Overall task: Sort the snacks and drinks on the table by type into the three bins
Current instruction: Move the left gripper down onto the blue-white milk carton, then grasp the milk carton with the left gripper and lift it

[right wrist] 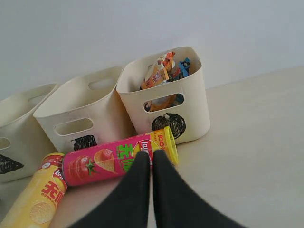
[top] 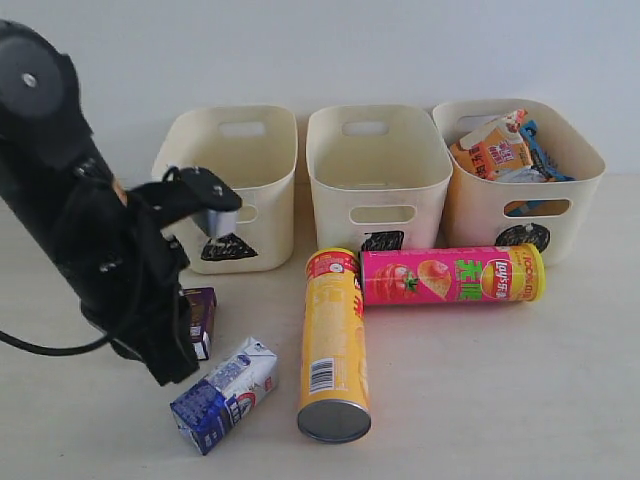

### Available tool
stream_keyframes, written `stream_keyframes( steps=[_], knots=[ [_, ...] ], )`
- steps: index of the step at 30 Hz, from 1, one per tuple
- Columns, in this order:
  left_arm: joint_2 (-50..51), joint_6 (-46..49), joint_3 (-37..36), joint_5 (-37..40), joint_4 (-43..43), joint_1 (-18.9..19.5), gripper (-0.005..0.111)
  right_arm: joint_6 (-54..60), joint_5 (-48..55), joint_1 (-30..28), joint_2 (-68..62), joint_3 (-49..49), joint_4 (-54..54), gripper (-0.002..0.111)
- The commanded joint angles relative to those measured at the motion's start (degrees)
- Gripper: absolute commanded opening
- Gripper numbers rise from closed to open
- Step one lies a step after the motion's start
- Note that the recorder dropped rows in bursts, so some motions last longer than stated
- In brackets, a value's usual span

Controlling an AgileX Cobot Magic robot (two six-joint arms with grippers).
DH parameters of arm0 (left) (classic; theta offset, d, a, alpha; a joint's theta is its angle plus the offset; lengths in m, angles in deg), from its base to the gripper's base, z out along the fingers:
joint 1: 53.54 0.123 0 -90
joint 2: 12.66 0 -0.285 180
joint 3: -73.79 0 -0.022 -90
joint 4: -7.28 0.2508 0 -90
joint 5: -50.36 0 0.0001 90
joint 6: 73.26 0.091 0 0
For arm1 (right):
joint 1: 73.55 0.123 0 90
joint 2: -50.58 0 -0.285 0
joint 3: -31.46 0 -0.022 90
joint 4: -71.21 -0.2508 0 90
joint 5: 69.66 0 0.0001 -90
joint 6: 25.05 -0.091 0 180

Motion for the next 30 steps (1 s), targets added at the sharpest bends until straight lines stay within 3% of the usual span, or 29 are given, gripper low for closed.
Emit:
stream_keyframes(
  steps=[1, 6, 21, 24, 30],
  knots=[
    [6.6, -2.85, -0.34, -5.41, 0.22, -1.23, 0.044, -0.05, 0.04, 0.15, 0.41, -0.27, 0.0, 0.0],
    [11.97, -4.95, -0.34, -12.11, 0.22, -1.23, 0.072, -0.18, 0.04, 0.15, 0.41, -0.27, 0.0, 0.0],
    [19.95, -5.59, -0.34, -19.77, 0.68, -1.23, 0.073, -0.18, 0.04, 0.15, 0.41, -0.27, 0.0, 0.0],
    [19.95, -5.59, -0.13, -18.85, 0.68, -1.23, 0.062, -0.18, 0.04, 0.15, 0.41, -0.27, 0.0, 0.0],
    [19.38, -5.59, 4.01, -12.61, 0.47, -1.23, 0.005, -0.18, 0.04, 0.15, 0.41, -0.27, 0.0, 0.0]
  ],
)
